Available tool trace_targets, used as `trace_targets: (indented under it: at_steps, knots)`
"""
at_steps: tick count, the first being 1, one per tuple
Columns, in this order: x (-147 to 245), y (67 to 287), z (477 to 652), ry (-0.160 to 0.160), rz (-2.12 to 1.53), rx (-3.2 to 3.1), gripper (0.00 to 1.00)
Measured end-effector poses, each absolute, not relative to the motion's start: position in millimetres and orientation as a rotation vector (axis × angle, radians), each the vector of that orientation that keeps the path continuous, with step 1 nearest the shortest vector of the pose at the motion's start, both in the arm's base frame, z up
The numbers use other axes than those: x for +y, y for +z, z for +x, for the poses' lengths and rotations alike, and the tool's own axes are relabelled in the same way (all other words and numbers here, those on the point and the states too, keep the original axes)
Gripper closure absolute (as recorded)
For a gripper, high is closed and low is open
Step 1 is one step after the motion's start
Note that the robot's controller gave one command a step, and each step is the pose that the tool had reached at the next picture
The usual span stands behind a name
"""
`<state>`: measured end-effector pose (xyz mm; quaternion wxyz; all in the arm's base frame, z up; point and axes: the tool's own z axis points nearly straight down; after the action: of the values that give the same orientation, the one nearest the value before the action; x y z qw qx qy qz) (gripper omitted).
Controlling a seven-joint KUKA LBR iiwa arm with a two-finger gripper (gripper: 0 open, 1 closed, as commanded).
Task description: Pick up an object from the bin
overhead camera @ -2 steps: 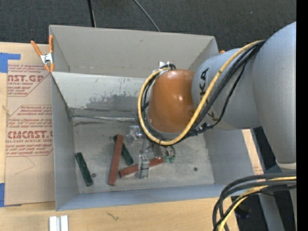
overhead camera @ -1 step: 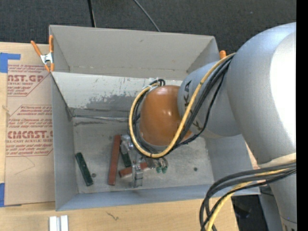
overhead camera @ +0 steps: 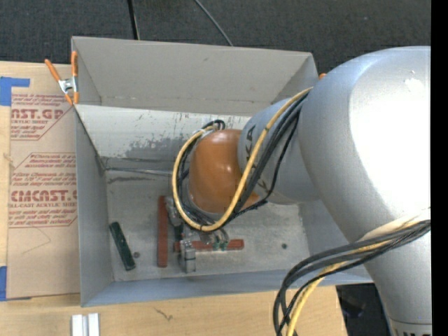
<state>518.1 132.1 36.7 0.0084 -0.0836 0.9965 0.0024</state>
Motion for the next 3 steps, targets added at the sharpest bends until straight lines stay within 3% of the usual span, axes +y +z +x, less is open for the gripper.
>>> trace_targets:
  at_steps: [1, 2, 3]
  knots:
    - [132, 37, 518.1, 0.011, -0.260, 3.109, 1.00]
    - [121, 77, 499.5, 0.002, -0.255, 3.131, 1.00]
    - [121, 77, 499.5, 0.003, -0.255, 3.131, 1.00]
